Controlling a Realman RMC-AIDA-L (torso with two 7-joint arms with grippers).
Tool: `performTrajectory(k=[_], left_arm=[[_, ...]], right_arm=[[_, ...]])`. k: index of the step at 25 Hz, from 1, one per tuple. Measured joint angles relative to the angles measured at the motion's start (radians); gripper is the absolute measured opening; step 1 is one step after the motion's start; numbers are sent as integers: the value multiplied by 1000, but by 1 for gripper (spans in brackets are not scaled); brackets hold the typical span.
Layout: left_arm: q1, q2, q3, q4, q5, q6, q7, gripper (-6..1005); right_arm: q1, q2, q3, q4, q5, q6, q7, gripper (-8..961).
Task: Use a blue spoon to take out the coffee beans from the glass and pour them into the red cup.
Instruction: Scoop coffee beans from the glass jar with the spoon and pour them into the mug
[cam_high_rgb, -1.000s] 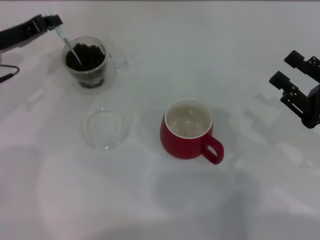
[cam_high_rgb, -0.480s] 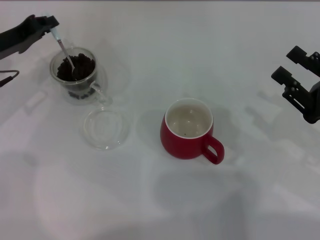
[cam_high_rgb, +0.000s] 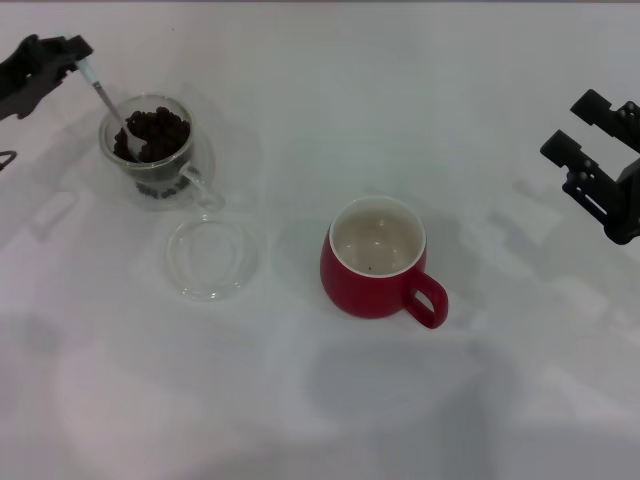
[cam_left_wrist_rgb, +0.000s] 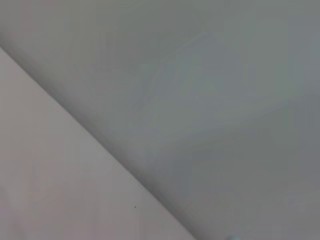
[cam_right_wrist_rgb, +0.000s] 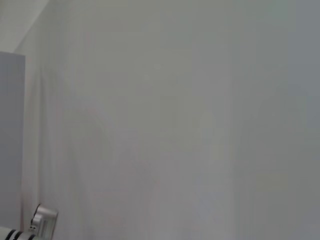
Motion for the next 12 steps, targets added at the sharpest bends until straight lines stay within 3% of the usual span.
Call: performTrajectory(k=[12], left_arm=[[55,16,0,1,-97,69,-48,124]], right_arm=[[5,2,-2,0,0,24,-3,546]])
